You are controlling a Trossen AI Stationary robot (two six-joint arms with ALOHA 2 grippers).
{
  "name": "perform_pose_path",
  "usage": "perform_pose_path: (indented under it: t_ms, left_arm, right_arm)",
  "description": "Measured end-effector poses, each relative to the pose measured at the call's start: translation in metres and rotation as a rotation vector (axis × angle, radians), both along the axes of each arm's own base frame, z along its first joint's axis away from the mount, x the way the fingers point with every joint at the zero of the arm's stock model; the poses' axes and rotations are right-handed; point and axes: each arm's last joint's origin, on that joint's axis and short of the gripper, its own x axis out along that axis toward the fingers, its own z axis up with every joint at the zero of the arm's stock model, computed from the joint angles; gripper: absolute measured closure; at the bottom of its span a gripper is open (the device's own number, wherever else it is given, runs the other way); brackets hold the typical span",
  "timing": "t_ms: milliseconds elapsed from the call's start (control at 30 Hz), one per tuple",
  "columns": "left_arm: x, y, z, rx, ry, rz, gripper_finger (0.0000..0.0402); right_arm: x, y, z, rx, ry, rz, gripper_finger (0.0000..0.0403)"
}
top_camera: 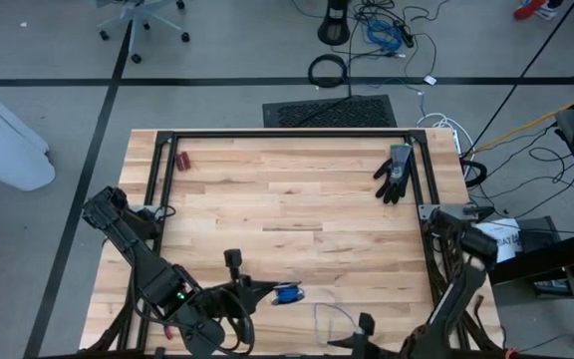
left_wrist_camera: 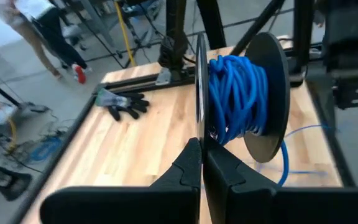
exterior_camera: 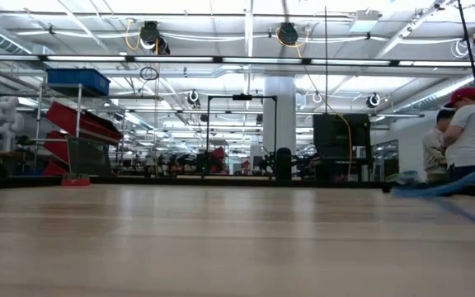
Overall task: Coil cords
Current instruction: Coil the blue wire onto a spool
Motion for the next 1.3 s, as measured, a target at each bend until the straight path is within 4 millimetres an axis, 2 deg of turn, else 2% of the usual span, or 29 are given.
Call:
perform_pose_path:
  t_ms: [133,233,500,800,967,1167,1300]
  left_arm:
    - [-0.002,-0.003,0.0,-0.046,0.001,-0.01,0.0395]
    - [-0.004,-0.006,0.0,-0.06,-0.002,-0.016,0.0395]
    - [-0.008,-0.011,0.001,-0.082,-0.018,-0.031,0.0395]
    - [-0.008,-0.015,0.004,-0.101,-0.031,-0.068,0.0395]
    - [-0.009,-0.018,0.004,-0.117,-0.023,-0.096,0.0395]
    - [-0.011,-0.022,0.005,-0.131,-0.039,-0.11,0.0395]
    - [-0.014,-0.024,0.005,-0.122,-0.034,-0.122,0.0395]
  right_arm:
    - [0.01,0.014,-0.032,-0.019,-0.086,-0.051,0.03]
    - [0.016,0.016,-0.039,-0.062,-0.163,-0.102,0.0304]
    - [0.035,0.022,-0.023,-0.037,-0.228,-0.05,0.0304]
    - [0.051,0.018,-0.004,-0.211,-0.257,-0.005,0.0305]
    - [0.065,0.006,-0.004,-0.322,-0.233,-0.046,0.0293]
    - [0.094,-0.021,-0.006,-0.392,-0.189,-0.095,0.0262]
    - [0.102,-0.029,-0.006,-0.436,-0.172,-0.116,0.0239]
